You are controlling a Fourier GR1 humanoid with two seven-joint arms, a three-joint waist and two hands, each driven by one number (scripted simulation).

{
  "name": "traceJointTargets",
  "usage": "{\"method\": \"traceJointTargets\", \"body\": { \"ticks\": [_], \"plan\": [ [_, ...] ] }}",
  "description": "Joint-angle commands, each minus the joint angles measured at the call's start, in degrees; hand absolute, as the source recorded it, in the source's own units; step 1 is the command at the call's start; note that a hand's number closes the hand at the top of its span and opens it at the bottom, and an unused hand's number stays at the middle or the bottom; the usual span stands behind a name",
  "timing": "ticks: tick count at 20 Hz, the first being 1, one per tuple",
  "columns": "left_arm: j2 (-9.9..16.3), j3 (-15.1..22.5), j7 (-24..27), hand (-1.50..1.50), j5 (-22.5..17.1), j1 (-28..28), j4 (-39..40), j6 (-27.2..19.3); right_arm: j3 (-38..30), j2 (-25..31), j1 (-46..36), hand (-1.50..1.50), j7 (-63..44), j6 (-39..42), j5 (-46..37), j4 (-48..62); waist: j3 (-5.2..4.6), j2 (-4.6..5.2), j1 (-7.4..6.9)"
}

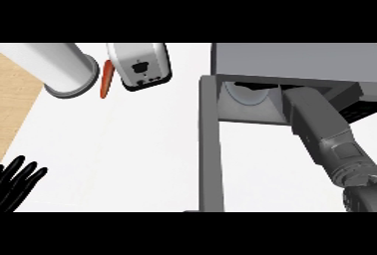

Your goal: Pick up the milk, place it into the microwave and close the microwave

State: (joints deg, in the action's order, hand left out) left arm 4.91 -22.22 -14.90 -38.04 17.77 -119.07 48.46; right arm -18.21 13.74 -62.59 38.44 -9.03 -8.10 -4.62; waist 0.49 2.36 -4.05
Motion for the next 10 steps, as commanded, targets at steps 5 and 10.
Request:
{"method": "traceJointTargets", "body": {
  "ticks": [5,10],
  "plan": [
    [-2.49,5.02,1.11,-1.5,8.3,-1.93,5.59,7.41,-3.45,-3.48,5.38,-1.5,4.32,15.0,4.84,-2.09,-0.49,-2.04,3.53],
    [-4.84,8.62,3.65,-1.5,18.09,-4.24,5.85,5.69,-2.28,-8.18,12.45,-1.5,9.42,17.95,5.21,-4.89,-0.54,-2.75,4.99]
  ]
}}
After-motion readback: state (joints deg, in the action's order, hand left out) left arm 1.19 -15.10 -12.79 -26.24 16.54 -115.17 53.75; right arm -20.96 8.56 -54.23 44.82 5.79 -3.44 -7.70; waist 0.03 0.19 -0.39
